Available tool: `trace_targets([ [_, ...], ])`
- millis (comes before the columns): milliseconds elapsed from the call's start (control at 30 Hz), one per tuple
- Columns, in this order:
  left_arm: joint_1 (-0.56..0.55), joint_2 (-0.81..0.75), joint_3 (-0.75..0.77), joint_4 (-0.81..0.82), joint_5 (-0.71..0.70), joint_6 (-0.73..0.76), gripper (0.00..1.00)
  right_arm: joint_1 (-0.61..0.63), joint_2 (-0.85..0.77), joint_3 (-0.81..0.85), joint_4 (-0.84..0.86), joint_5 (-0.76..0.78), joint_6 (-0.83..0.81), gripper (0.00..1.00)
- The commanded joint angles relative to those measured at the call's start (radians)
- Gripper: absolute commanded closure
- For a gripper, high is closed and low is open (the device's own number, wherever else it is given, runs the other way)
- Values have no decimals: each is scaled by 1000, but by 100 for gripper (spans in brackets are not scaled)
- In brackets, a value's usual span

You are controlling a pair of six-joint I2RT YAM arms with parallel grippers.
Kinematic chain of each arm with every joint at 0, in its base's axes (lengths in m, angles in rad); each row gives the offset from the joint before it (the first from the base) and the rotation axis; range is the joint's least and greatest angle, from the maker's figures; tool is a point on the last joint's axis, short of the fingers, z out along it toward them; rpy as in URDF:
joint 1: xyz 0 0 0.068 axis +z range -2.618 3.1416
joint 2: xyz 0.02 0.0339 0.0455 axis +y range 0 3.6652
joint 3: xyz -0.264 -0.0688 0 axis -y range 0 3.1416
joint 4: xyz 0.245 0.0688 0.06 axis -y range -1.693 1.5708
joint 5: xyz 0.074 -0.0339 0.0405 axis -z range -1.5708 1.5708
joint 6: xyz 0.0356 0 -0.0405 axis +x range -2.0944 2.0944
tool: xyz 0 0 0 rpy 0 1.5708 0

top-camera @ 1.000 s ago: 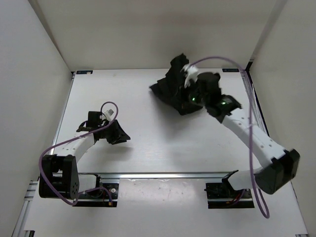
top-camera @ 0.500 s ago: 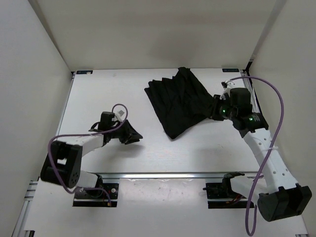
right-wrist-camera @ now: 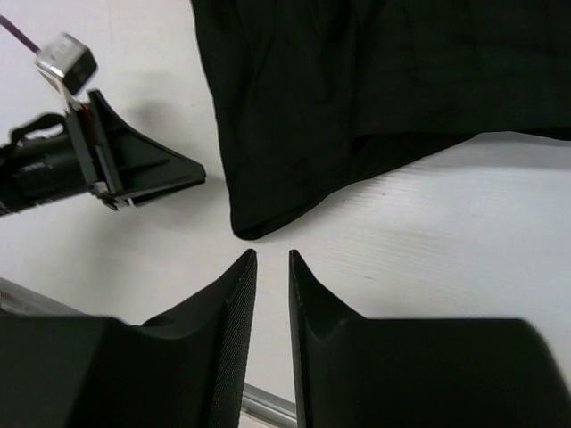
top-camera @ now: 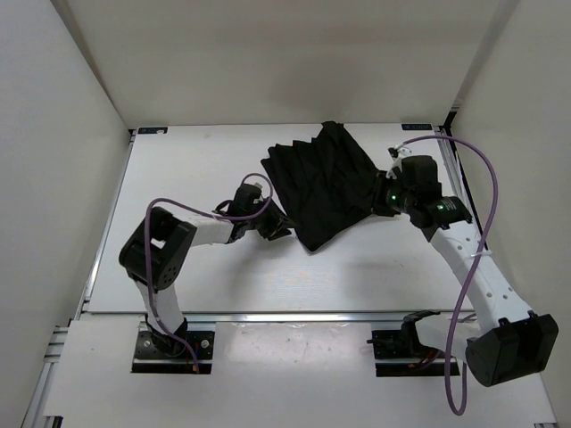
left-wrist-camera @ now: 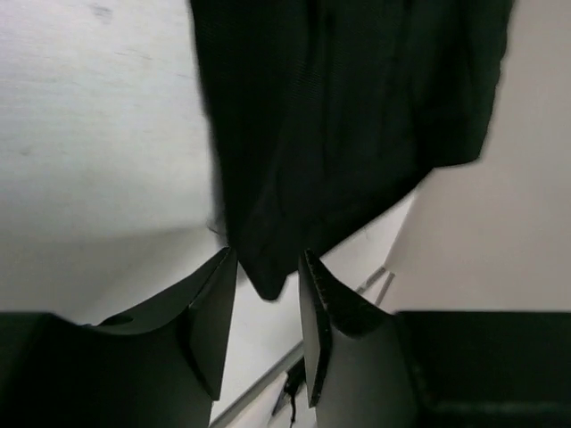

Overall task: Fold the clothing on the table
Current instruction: Flatten the skirt out

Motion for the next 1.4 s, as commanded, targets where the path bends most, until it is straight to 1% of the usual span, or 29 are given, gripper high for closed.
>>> trace_targets([
  [0,-40,48,54,-47,-97,-24,52,-34,-50,4,-6,19,7,74],
  [33,-43,57,72,-67,-102,-15,51,-46,-59,5,-13,22,6,74],
  [100,-69,102,98,-84,-110,-9,46,-54,-68,4,-24,37,7,74],
  [167,-84,126,130,-98,-107,-11,45,-57,-71,5,-29,47,-1,75],
  [200,-98,149,173,-113,-114,-3,44,-64,-71,1,-38,47,7,75],
  [233,-107,163,184,-131,-114,0,45,-63,-79,-3,-36,54,7,75],
  [267,-118,176,202,-127,-104,8,49,-63,-79,-6,-36,60,1,75],
  [333,-126,197,219,-130,-107,12,64,-69,-88,-15,-37,60,4,75],
  [367,-123,205,226,-133,-101,18,77,-77,-91,-19,-46,56,12,76],
  [400,-130,206,229,-138,-101,19,94,-80,-90,-21,-40,54,7,76],
  [433,-129,206,229,-145,-102,31,100,-86,-90,-23,-40,60,3,76],
  [500,-126,200,232,-154,-101,49,100,-103,-87,-29,-30,73,-2,77],
  [533,-109,191,230,-173,-98,77,100,-117,-85,-33,-24,82,-5,77],
  [567,-86,168,224,-212,-114,89,100,-135,-77,-30,-23,85,-1,77],
  [600,-54,132,212,-254,-139,141,100,-153,-68,-42,-20,71,-5,76],
  [633,-35,111,200,-272,-153,159,100,-166,-64,-33,-14,70,-8,77],
  [667,32,32,165,-301,-206,195,100,-186,-53,-38,-15,56,-7,76],
  [733,84,-27,91,-328,-231,235,100,-198,-25,-47,-6,44,5,77],
  [767,141,-80,65,-337,-249,247,100,-195,-19,-58,-4,40,12,75],
  [800,167,-129,18,-339,-254,256,100,-189,-15,-67,8,47,10,74],
  [867,256,-188,-53,-326,-243,275,100,-175,-4,-88,31,21,22,71],
  [900,277,-214,-95,-331,-236,282,100,-170,13,-119,46,-5,32,70],
  [967,287,-249,-141,-317,-226,289,100,-176,44,-138,57,-62,59,71],
  [1067,259,-277,-195,-319,-228,295,100,-167,123,-180,80,-154,85,71],
  [1200,230,-280,-192,-332,-229,315,100,-151,235,-229,147,-392,145,64],
  [1267,233,-283,-192,-345,-216,316,100,-105,280,-236,170,-401,167,62],
  [1367,241,-295,-205,-357,-214,324,100,-75,314,-253,192,-378,194,61],
])
